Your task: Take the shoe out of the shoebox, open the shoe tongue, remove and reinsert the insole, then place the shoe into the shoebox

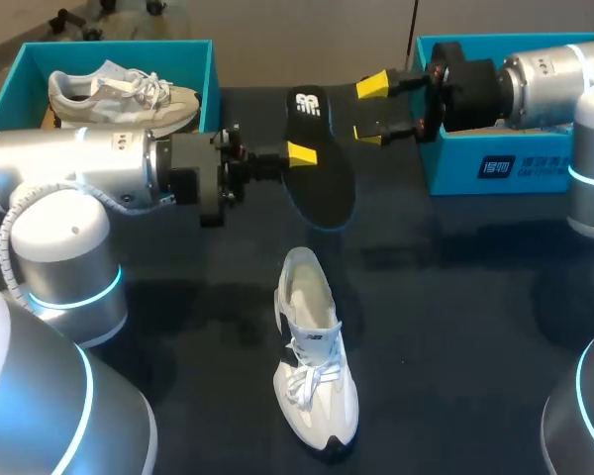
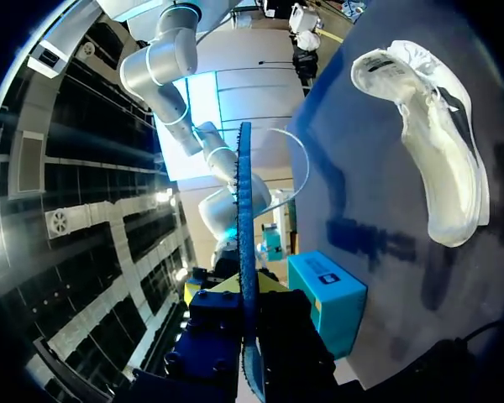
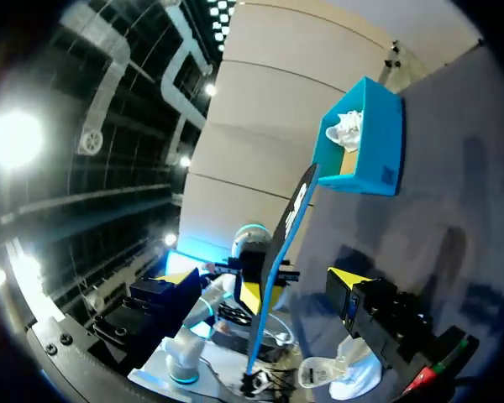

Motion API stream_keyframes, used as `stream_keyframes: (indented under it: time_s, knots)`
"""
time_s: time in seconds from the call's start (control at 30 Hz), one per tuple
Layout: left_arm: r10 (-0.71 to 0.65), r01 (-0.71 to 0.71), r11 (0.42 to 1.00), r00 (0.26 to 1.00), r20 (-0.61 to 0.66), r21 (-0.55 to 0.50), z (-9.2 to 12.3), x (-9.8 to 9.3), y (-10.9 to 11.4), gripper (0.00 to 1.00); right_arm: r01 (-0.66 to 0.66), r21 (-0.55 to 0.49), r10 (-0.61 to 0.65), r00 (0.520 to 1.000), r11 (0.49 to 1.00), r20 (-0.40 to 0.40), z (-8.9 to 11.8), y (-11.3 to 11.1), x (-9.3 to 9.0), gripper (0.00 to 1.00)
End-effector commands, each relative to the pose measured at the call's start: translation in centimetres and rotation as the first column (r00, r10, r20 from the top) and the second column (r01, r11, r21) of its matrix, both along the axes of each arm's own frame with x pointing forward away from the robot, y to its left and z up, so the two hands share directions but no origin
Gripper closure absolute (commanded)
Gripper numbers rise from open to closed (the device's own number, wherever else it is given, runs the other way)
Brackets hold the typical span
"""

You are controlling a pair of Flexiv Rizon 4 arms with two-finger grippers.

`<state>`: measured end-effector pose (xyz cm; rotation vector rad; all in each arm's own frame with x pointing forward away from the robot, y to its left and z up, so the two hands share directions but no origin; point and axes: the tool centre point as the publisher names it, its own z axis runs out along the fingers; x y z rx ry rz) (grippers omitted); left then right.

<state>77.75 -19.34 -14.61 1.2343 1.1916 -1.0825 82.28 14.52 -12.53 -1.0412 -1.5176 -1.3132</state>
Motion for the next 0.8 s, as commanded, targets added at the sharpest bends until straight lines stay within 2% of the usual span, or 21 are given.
stream_keyframes:
  time_s: [0.03,0.3,0.43,0.8]
  knots:
    - [0.004,-0.004,1.0,1.0,-0.003,0.006,0.0,-0.5,1.5,1.0,-0.043,-0.042,0.044,0.998,0.998,0.043,0.2,0.0,0.2,0.0]
    - [0.009,-0.009,1.0,1.0,-0.01,0.016,-0.9,-1.1,4.6,1.0,-0.043,-0.042,0.044,0.998,0.998,0.043,0.2,0.0,0.2,0.0]
    - [0.033,-0.033,0.998,0.999,0.005,0.044,-1.6,-0.5,5.7,1.0,-0.043,-0.042,0.044,0.998,0.998,0.043,0.2,0.0,0.2,0.0]
    - [-0.065,0.061,0.997,0.992,0.109,0.046,-1.7,0.8,5.5,1.0,-0.043,-0.042,0.044,0.998,0.998,0.043,0.2,0.0,0.2,0.0]
